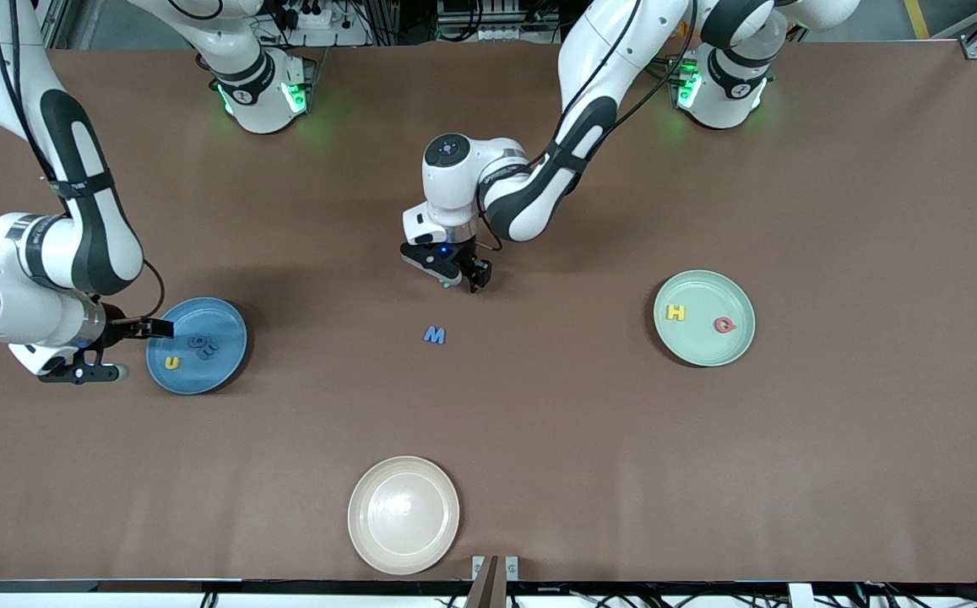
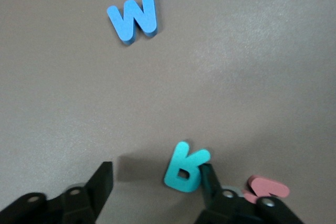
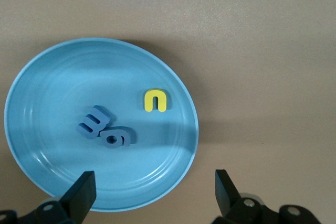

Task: Sort upper and lower case letters into plates
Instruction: 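Lower the left gripper around the teal k and close it, then lift the k with the left gripper while the right gripper leaves the plate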

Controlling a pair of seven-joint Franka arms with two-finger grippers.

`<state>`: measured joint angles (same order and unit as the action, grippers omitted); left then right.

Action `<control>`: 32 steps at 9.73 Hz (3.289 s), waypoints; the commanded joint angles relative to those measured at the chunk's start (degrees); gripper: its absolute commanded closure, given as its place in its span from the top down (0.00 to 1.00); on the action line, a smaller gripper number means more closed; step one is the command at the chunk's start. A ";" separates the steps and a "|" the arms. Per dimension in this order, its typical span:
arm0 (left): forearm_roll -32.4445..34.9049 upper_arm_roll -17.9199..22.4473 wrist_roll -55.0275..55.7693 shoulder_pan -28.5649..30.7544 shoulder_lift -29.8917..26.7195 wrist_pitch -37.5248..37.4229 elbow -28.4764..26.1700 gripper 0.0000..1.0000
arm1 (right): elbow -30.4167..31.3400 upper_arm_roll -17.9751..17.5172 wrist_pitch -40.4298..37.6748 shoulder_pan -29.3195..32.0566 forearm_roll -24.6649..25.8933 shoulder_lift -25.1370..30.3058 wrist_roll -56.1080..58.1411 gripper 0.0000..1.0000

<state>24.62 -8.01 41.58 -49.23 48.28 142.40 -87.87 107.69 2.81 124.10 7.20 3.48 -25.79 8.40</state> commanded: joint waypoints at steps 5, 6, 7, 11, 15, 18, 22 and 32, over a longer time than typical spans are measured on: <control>1.22 0.10 -2.20 -0.52 2.69 -0.64 4.81 0.77 | -0.55 -0.79 -0.09 0.89 0.57 -0.05 0.65 1.00; 1.13 0.10 -2.03 -0.52 3.48 -0.55 5.42 0.77 | -0.55 -0.79 -0.09 0.89 0.57 -0.05 0.65 1.00; 1.22 0.10 -2.03 -0.60 3.83 -0.55 5.52 0.77 | -0.72 -0.79 -0.09 0.89 0.57 -0.05 0.65 1.00; 1.30 0.10 -1.33 -1.05 3.84 -0.63 5.25 0.70 | -0.90 -0.79 -0.09 0.80 0.57 -0.14 0.65 1.00; 0.69 0.01 0.24 -1.57 3.40 -0.99 5.08 0.50 | -1.25 -0.79 -0.27 0.71 0.48 -0.14 0.56 1.00; 0.60 0.01 1.05 -1.57 3.40 -0.99 4.99 0.46 | -1.51 -0.79 -0.44 0.62 0.48 -0.14 0.47 1.00; 0.60 -0.08 1.05 -1.57 3.40 -1.07 4.90 0.38 | -1.43 -1.14 -0.79 -0.42 -1.09 -0.14 -0.40 1.00; 0.51 -0.60 0.78 -1.22 1.47 -4.67 5.08 0.24 | 10.08 -1.50 5.97 -11.50 -7.42 6.45 -1.11 1.00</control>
<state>24.63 -8.53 41.30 -50.33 50.65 139.69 -82.91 113.79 1.24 128.59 -2.99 -2.44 -22.87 7.63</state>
